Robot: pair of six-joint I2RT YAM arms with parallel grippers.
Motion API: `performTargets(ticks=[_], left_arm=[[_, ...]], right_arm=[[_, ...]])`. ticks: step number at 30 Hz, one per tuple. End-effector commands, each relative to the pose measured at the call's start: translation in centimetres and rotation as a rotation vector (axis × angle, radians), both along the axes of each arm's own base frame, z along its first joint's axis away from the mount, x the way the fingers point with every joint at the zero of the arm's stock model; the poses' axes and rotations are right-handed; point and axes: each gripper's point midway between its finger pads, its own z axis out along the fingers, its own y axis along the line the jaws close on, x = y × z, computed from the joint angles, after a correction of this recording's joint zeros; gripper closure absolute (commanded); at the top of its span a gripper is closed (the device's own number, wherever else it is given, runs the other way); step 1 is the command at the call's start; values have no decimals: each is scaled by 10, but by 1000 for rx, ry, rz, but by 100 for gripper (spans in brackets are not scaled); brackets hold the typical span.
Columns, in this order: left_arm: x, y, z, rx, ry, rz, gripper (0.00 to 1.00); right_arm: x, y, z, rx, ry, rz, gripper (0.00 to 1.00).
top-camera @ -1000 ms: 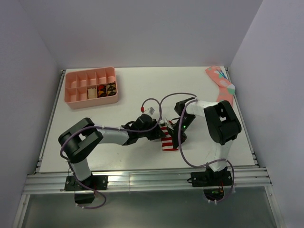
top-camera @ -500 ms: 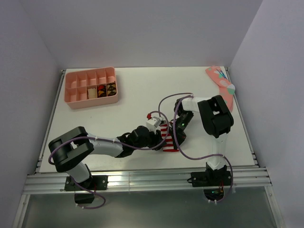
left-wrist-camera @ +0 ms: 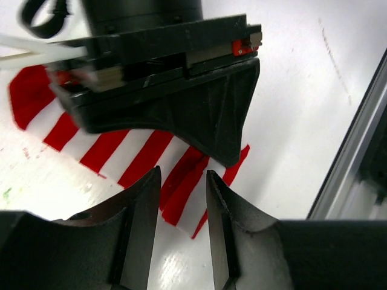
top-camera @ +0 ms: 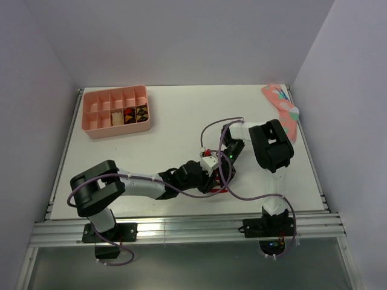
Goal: Roll the socks
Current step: Roll the sock at the center of the board.
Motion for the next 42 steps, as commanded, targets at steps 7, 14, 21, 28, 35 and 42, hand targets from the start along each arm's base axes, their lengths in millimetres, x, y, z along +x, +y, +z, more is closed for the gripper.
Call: performTargets(ticks=[7, 14, 21, 28, 35, 42], left_arm=[[-16, -24, -17, 74, 8, -191, 58], [-22, -27, -29, 89, 65, -209, 60], [-28, -16, -53, 98, 181, -190, 82], [-38, -9, -66, 106, 284, -189, 100], [-38, 4, -70, 60, 403, -188, 100], [-42, 9, -72, 35, 486, -191, 100]], right_arm=[[14, -6, -19, -39, -52, 23, 81], [15, -5, -19, -42, -53, 14, 81], [23, 2, -20, -39, -93, -39, 80], [42, 15, -10, -27, -208, -165, 58], [54, 15, 19, 15, -289, -286, 51], [77, -2, 48, 57, -392, -434, 46]])
